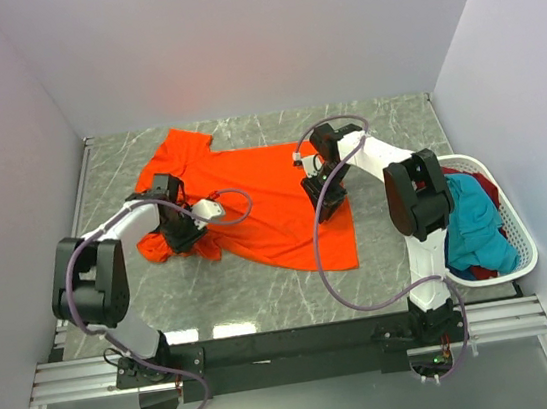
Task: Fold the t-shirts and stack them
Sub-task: Flatten the tshirt out
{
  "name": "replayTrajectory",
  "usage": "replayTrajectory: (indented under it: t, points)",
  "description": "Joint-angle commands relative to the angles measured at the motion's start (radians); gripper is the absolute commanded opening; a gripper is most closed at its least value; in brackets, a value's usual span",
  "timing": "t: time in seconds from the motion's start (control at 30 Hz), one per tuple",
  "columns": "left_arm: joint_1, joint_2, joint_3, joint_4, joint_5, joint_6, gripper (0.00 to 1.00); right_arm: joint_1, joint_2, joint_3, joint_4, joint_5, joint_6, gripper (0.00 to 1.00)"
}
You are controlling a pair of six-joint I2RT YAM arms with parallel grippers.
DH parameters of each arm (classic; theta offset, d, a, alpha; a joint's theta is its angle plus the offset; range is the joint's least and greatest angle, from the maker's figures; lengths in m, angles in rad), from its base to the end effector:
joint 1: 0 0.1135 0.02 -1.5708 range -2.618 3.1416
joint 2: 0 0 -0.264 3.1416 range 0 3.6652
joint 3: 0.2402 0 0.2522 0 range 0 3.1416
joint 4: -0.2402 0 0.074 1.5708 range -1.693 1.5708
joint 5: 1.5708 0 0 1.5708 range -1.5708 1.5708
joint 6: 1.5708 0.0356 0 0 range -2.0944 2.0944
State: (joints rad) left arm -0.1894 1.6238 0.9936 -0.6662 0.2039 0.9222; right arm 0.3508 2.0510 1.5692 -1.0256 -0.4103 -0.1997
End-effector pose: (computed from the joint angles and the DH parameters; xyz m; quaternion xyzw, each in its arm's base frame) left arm 0.2901 -0.0629 0.1765 0.5318 0.8298 -0.0454 0.1631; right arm 0.3647 0.1486 0.1809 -0.2722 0.9400 0.2054 0.0156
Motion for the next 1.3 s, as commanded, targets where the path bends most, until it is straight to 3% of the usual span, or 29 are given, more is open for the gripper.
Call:
replayTrajectory:
  t: [0.0,0.23,0.27,0.33,0.43,0.53,0.7,0.87,0.97,1.0,1.1,1.27]
  points:
    - [0.021,0.033,0.022,-0.001,0.006,0.006,0.45,-0.004,-0.008,-0.008,0.004,-0.001,-0.009,0.34]
    - [0.038,0.056,0.022,-0.116,0.035,0.082,0.50,-0.004,0.001,-0.006,0.009,0.008,-0.012,0.34]
    - [0.036,0.047,0.020,-0.134,0.041,0.087,0.44,-0.004,0.001,-0.006,0.012,0.011,-0.012,0.34]
    - [0.038,0.031,0.023,-0.159,0.057,0.090,0.18,-0.004,0.001,-0.011,0.013,0.024,-0.014,0.34]
    - [0.036,-0.043,0.024,-0.239,0.075,0.110,0.07,-0.007,0.005,-0.023,0.025,0.050,-0.021,0.34]
    - [0.034,-0.111,0.013,-0.329,0.091,0.136,0.01,-0.012,0.020,-0.024,0.028,0.071,-0.026,0.33]
    - [0.007,-0.182,-0.029,-0.476,0.091,0.164,0.01,-0.026,0.032,-0.021,0.030,0.091,-0.030,0.33]
    - [-0.100,-0.263,-0.148,-0.579,0.068,0.191,0.11,-0.041,0.014,-0.020,0.010,0.105,-0.049,0.33]
    - [-0.139,-0.281,-0.190,-0.628,0.057,0.211,0.27,-0.056,0.000,-0.020,-0.013,0.107,-0.066,0.34]
    - [-0.142,-0.285,-0.182,-0.639,0.069,0.222,0.40,-0.061,-0.011,-0.024,-0.017,0.108,-0.076,0.35]
    - [-0.142,-0.301,-0.127,-0.661,0.100,0.202,0.53,-0.070,-0.040,-0.046,-0.037,0.116,-0.096,0.36]
    - [-0.023,-0.234,-0.017,-0.644,0.181,0.184,0.52,-0.069,-0.100,-0.119,-0.033,0.117,-0.107,0.36]
